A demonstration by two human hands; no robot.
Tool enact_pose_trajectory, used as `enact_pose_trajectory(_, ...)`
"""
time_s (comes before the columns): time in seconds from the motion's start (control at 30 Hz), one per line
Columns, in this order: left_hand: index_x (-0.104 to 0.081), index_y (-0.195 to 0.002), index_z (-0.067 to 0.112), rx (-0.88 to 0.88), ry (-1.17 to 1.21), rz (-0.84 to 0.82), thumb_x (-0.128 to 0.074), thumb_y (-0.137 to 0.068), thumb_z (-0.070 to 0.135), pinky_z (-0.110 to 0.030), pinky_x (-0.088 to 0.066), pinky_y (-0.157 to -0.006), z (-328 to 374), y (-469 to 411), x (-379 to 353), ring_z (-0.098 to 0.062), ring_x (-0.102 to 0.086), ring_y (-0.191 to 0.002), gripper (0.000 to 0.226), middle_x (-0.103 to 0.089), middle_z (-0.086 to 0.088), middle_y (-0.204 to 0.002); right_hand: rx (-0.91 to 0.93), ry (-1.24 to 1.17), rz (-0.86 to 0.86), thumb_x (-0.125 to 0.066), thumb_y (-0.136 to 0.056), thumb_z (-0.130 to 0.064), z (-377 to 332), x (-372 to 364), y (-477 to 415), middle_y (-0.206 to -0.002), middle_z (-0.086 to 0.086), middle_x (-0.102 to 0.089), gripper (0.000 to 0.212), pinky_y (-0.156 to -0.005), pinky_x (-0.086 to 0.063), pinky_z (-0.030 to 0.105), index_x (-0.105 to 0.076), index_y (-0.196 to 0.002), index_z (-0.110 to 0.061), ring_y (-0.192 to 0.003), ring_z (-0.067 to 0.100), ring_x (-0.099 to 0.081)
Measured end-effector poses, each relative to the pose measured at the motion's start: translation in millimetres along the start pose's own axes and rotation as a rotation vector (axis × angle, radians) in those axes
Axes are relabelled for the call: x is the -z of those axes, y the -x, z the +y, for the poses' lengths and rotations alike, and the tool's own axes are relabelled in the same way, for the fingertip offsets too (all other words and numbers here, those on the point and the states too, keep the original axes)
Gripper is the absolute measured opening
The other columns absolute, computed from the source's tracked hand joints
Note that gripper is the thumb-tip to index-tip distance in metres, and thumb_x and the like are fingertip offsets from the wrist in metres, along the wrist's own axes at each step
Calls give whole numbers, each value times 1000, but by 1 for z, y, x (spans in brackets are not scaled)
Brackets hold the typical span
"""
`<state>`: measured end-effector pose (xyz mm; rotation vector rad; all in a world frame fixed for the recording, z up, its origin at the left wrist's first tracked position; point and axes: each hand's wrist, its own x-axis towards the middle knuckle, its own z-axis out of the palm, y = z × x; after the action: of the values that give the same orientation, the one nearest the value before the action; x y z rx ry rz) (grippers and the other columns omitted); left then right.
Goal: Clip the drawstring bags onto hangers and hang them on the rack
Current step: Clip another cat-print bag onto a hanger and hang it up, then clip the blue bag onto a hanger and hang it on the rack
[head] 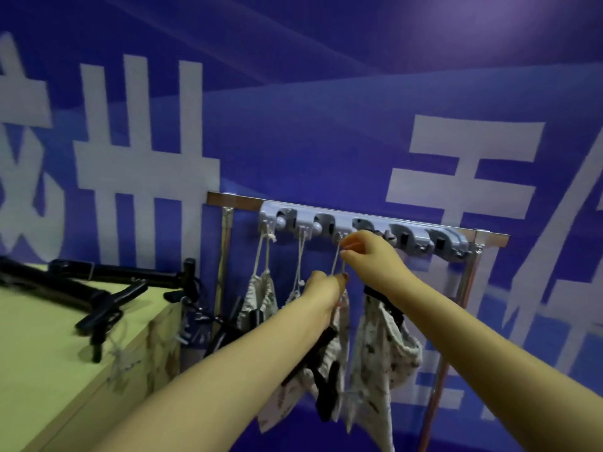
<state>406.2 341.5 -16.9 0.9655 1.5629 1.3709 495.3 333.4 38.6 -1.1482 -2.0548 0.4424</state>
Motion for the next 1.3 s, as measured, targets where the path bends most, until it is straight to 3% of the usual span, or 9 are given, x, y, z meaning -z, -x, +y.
enact_pose_trajectory(0.13, -50, -129, 2, 1, -13, 80, -44, -89, 15, -25, -30, -46, 4, 12, 67, -15, -48, -40, 42, -52, -12, -78, 117, -51, -109, -54, -89, -14, -50, -40, 8, -96, 4, -64, 17, -80, -51, 34, -60, -105, -15, -85, 21, -63)
enact_pose_trajectory(0.27, -54, -89, 10, -53, 48, 205, -46, -86, 13, -19, -33, -45, -8, 55, 167, -16, -45, -50, 9, -50, -5, -68, 235, -99, -211, -56, -88, -16, -110, -100, 22, -98, 2, -64, 17, -82, -47, 29, -63, -104, -14, -93, 18, -61)
enact_pose_trajectory(0.4, -49, -65, 13, -38, 46, 374, -44, -90, 11, -14, -27, -38, -26, 104, 266, -11, -44, -40, 26, -47, -3, -60, 313, -145, -338, -56, -90, -19, -169, -160, 47, -104, 7, -67, 20, -85, -47, 33, -64, -106, -10, -100, 22, -62)
enact_pose_trajectory(0.63, -53, -69, 8, 65, -32, 683, -44, -89, 6, -21, -25, -47, -81, 170, 415, -14, -39, -47, 21, -48, -3, -62, 422, -24, -577, -57, -92, -25, -236, -257, 100, -112, 4, -67, 25, -88, -51, 34, -65, -111, -13, -100, 18, -62)
enact_pose_trajectory(0.77, -65, -106, -2, 70, -84, 774, -46, -89, 7, -20, -23, -47, -120, 184, 470, -18, -35, -46, 26, -44, -6, -58, 389, 86, -641, -58, -91, -28, -240, -301, 113, -117, 4, -64, 27, -92, -51, 34, -61, -114, -15, -105, 18, -60)
enact_pose_trajectory(0.87, -56, -76, 3, 82, -80, 786, -50, -92, 11, -28, -28, -55, -137, 186, 488, -21, -35, -51, 19, -44, -13, -64, 351, 140, -652, -58, -90, -32, -240, -317, 118, -113, 4, -64, 28, -90, -52, 34, -60, -113, -15, -102, 18, -59)
enact_pose_trajectory(0.97, -42, -66, 11, 71, -195, 822, -53, -92, 19, -32, -29, -64, -147, 179, 500, -23, -38, -64, 29, -44, -15, -72, 326, 173, -644, -58, -91, -29, -239, -327, 118, -109, 5, -64, 26, -87, -53, 31, -60, -111, -14, -99, 18, -60)
enact_pose_trajectory(1.1, -49, -85, 13, 107, -567, 914, -54, -92, 30, -28, -35, -58, -150, 178, 504, -27, -50, -72, 19, -52, -5, -74, 306, 212, -624, -57, -91, -26, -237, -337, 116, -105, 4, -63, 21, -84, -53, 29, -61, -108, -14, -97, 18, -60)
enact_pose_trajectory(1.3, -56, -104, 6, 98, -768, 963, -62, -87, 36, -40, -50, -77, -151, 181, 512, -31, -58, -101, 35, -61, -11, -106, 315, 218, -591, -59, -90, -22, -238, -348, 116, -105, 6, -65, 19, -86, -54, 31, -64, -106, -13, -97, 19, -61)
